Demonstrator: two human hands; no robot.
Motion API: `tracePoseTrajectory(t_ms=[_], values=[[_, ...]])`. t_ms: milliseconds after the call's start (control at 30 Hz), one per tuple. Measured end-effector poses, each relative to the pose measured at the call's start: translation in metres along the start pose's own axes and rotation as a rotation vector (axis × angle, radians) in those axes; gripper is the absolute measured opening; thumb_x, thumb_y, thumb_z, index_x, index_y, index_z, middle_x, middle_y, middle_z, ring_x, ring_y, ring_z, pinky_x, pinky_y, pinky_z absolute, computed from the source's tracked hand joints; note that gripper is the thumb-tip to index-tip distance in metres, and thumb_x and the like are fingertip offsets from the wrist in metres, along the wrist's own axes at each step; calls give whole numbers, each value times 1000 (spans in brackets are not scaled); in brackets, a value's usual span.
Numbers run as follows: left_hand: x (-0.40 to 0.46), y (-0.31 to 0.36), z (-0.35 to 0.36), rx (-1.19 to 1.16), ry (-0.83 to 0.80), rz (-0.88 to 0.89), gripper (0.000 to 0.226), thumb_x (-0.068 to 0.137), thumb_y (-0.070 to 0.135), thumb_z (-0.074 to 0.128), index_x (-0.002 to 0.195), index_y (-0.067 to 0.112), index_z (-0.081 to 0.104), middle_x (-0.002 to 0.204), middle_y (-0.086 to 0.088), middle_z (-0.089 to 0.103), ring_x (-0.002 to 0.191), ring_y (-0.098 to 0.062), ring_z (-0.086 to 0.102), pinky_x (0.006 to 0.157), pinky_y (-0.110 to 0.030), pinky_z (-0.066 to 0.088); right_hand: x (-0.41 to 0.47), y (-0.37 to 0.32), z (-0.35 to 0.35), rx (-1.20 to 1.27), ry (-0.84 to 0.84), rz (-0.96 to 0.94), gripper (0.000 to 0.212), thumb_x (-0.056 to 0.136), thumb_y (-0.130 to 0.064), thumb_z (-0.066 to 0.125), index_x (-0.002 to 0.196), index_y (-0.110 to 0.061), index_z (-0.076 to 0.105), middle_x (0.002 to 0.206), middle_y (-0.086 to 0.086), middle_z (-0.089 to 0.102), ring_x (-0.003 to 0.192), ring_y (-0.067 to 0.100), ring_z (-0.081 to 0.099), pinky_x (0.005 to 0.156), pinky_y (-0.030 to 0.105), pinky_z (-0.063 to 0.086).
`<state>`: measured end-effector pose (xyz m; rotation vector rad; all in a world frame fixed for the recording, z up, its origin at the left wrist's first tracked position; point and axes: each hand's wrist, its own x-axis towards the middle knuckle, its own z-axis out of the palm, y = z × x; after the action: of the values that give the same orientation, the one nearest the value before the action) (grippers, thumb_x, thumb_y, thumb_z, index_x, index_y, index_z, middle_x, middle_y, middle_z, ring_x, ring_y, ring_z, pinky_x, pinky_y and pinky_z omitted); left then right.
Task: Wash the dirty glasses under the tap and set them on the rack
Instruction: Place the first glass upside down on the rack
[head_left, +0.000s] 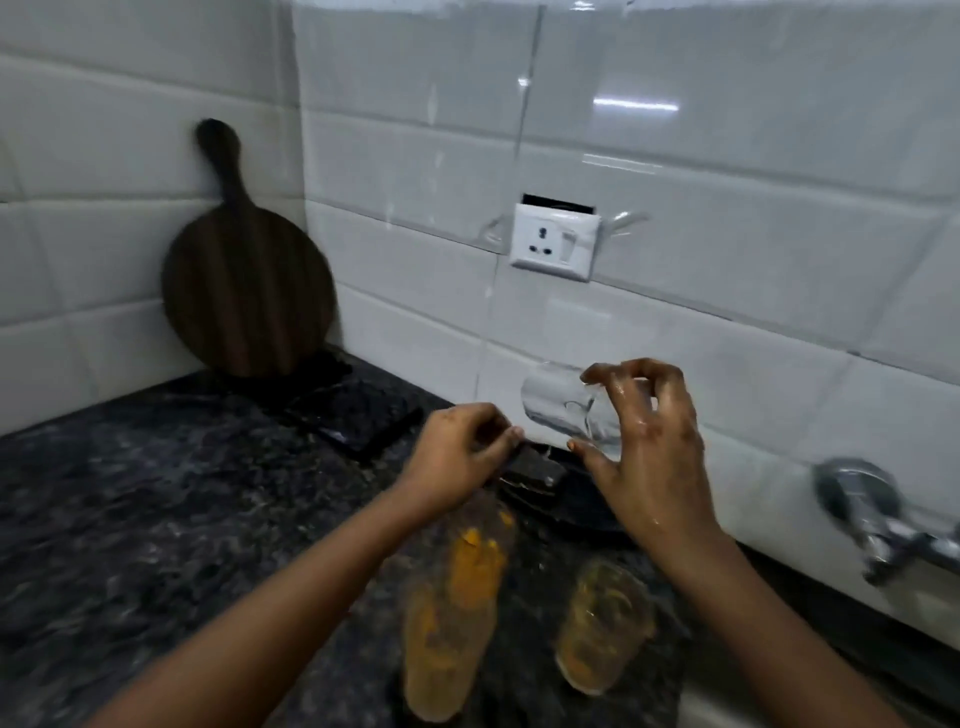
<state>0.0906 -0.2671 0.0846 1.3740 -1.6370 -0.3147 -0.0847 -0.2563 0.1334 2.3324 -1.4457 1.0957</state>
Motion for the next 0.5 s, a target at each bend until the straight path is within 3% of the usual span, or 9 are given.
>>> tracePoseTrajectory(t_ms=[100, 267, 367, 433, 500], values=[[-12, -45, -24, 104, 19, -74, 51, 85, 50, 47, 70, 4, 63, 64, -11, 64, 61, -20, 61, 58, -36, 44, 16, -4, 30, 86, -93, 62, 64, 66, -5, 79, 122, -25, 53, 120, 10, 45, 108, 28, 52, 84, 26, 42], [-32, -198, -66, 433, 46, -435, 48, 94, 44, 36, 74, 8, 61, 82, -18, 64, 80, -35, 62, 68, -37, 47, 72, -53, 142, 225, -256, 72, 66, 68, -6, 78, 125, -25, 51, 119, 8, 46, 107, 25, 52, 84, 21, 36], [-44, -252, -63, 530, 32, -471, 46, 90, 40, 42, 90, 0, 62, 95, -21, 64, 89, -39, 62, 86, -45, 49, 99, -74, 199, 232, -343, 82, 68, 69, -8, 78, 128, -23, 49, 121, 10, 45, 108, 27, 51, 89, 27, 42], [-43, -266, -56, 551, 31, -468, 38, 92, 34, 51, 106, 0, 59, 117, -20, 59, 106, -38, 57, 106, -50, 36, 113, -81, 232, 221, -387, 67, 68, 70, -8, 77, 130, -23, 48, 124, 11, 44, 110, 28, 50, 91, 29, 42], [-39, -271, -54, 560, 13, -472, 39, 92, 35, 49, 113, 3, 57, 127, -17, 53, 115, -35, 52, 113, -49, 27, 128, -86, 261, 176, -426, 37, 71, 71, -7, 76, 134, -23, 46, 126, 13, 43, 111, 30, 49, 94, 29, 41]])
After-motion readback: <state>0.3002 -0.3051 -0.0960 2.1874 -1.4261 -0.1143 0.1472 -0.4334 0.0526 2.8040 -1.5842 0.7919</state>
